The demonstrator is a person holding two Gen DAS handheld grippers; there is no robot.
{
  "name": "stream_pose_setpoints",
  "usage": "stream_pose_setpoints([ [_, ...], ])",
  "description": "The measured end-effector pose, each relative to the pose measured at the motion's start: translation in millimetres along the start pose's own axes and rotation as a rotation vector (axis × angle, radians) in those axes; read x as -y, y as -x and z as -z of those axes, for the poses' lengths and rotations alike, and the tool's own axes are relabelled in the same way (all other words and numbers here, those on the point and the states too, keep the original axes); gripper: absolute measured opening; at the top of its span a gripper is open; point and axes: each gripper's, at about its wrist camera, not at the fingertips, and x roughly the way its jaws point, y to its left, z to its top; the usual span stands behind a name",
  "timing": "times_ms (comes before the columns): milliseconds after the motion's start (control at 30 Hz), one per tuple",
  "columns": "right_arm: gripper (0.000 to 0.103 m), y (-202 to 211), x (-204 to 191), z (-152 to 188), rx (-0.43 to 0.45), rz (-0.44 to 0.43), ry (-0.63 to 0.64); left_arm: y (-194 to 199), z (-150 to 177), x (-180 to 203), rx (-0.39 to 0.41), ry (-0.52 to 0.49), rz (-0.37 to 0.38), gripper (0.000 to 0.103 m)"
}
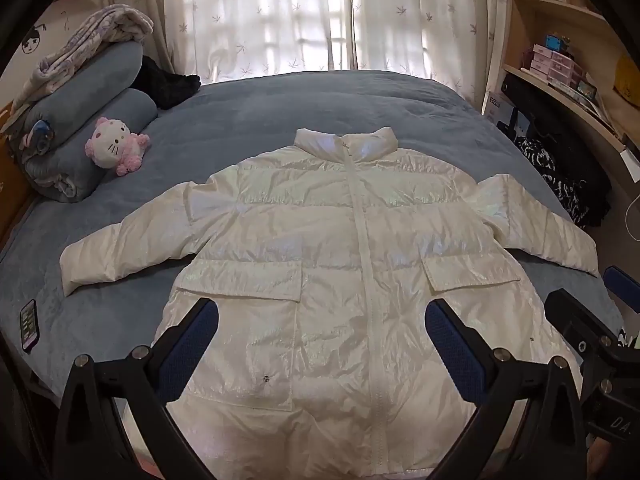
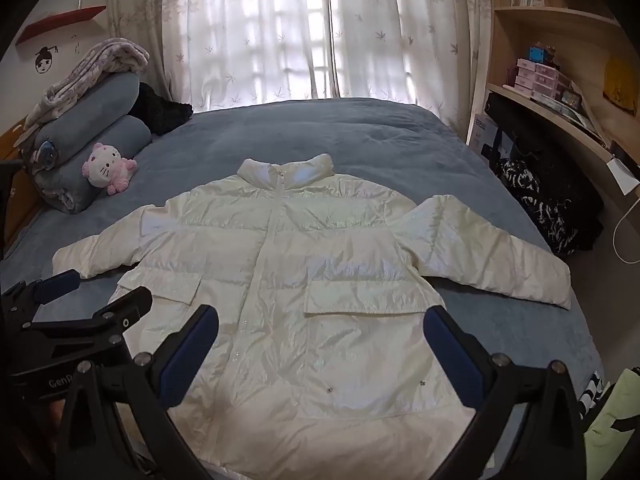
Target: Fold large clothes
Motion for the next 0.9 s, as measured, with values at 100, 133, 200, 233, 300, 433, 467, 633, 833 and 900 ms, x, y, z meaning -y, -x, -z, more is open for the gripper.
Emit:
stream_pose_setpoints([
  [100, 0.103, 1.5, 4.8, 0.9, -0.008, -0.039, -0.015, 1.9, 0.2, -0.3, 0.009, 0.001, 0.002, 0.102],
  [133, 0.103, 2.5, 5.9, 1.0, -0.008, -0.047, -0.018, 2.5, 0.6, -0.3, 0.011, 0.001, 0.004, 0.102],
  [200, 0.103, 4.4, 6.6, 1.1, -0.005, -0.046, -0.015, 4.4, 0.4, -0.5, 0.017, 0.001, 0.002, 0.102],
  [233, 0.103, 5.5, 6.4, 0.7, -0.005, -0.042, -0.011, 4.8, 0.2, 0.3, 0.019, 0.000, -0.001, 0.102],
  [300, 0.103, 6.5, 5.3, 0.9, -0.012, -0.019, -0.001, 6.0, 1.1, 1.8, 0.019, -0.001, 0.001, 0.102],
  [433, 0.103, 11.2, 3.3, 2.9, -0.001, 0.008, 0.024, 6.6, 1.2, 4.3, 0.013, -0.004, -0.004, 0.102],
  [467, 0.103, 12.6, 3.1, 3.6, 0.002, 0.015, 0.028, 7.4, 1.4, 5.1, 0.017, -0.006, -0.010, 0.102],
  [633, 0.103, 19.2, 9.0, 3.8, 0.015, 0.003, 0.011, 16.0, 0.5, 8.9, 0.054, -0.023, -0.026, 0.102],
  [833, 0.103, 23.9, 20.3, 3.1, 0.033, -0.001, -0.018, 22.4, -1.7, 10.7, 0.073, -0.023, -0.004, 0.102],
  [900, 0.103, 24.7, 23.7, 2.8, 0.037, -0.005, -0.024, 21.4, -3.2, 13.4, 0.065, -0.026, 0.001, 0.102],
])
